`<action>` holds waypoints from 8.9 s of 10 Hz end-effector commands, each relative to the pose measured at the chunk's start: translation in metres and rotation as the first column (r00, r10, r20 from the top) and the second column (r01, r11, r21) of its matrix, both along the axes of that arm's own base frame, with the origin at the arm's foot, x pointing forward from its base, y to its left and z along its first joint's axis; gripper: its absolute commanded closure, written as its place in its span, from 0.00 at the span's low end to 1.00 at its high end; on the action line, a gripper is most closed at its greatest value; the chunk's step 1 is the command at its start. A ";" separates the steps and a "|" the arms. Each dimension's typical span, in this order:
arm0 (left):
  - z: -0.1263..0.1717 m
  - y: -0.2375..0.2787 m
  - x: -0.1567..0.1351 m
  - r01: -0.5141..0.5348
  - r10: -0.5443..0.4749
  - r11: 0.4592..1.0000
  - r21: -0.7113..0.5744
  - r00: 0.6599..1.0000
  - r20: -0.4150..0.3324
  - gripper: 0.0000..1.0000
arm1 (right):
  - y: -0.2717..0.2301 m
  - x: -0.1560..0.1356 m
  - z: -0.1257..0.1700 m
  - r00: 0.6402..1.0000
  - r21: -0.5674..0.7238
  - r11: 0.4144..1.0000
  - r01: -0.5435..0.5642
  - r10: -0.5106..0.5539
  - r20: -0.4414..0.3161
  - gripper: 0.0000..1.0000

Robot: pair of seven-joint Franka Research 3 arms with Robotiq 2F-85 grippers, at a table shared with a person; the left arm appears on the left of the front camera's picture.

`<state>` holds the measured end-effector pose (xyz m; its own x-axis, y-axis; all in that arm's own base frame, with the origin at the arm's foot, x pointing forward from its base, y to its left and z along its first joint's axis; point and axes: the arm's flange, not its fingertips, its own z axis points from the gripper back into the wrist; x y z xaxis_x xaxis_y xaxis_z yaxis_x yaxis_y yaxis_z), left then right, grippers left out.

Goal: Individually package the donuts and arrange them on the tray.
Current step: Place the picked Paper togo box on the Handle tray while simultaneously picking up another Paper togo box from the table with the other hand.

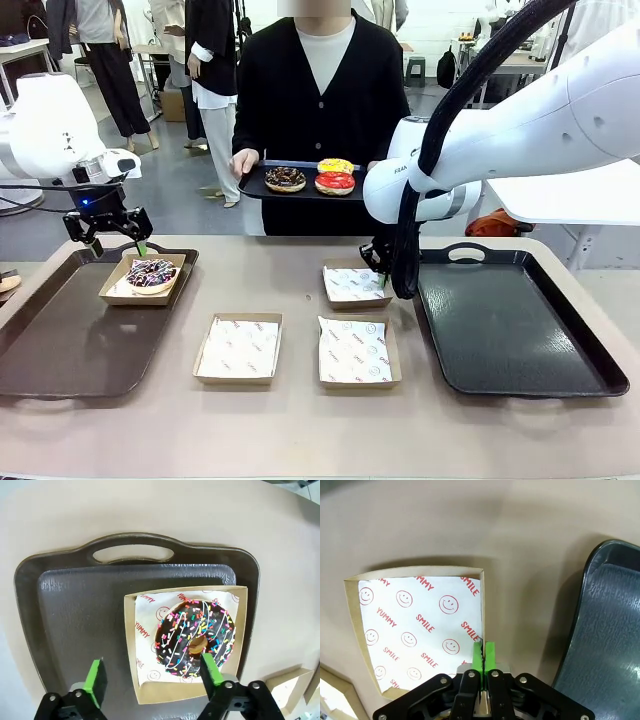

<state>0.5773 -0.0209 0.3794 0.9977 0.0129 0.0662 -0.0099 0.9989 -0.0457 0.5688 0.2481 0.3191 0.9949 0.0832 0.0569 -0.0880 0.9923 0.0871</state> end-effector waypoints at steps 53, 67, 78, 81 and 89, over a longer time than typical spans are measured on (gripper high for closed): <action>0.047 0.234 -0.200 0.012 -0.028 0.344 -0.939 1.000 0.003 0.07 | 0.003 -0.009 0.167 0.998 -0.028 0.999 0.039 -0.037 0.048 1.00; 0.140 -0.036 -0.159 0.100 -0.166 0.908 -0.407 0.977 -0.130 0.07 | -0.238 -0.047 0.141 0.990 0.031 0.997 0.077 -0.080 0.118 0.99; 0.007 -0.178 -0.165 0.131 -0.131 0.991 -0.030 0.991 0.000 0.07 | -0.236 -0.038 0.110 0.993 0.000 0.993 0.116 -0.116 0.028 0.99; -0.013 -0.196 -0.174 0.084 -0.084 0.996 -0.003 0.996 0.030 0.07 | -0.236 -0.038 0.110 0.993 0.000 0.993 0.116 -0.116 0.028 0.99; -0.010 -0.192 -0.173 0.108 -0.108 0.993 -0.040 0.994 0.004 0.07 | -0.236 -0.038 0.110 0.993 0.000 0.993 0.116 -0.116 0.028 0.99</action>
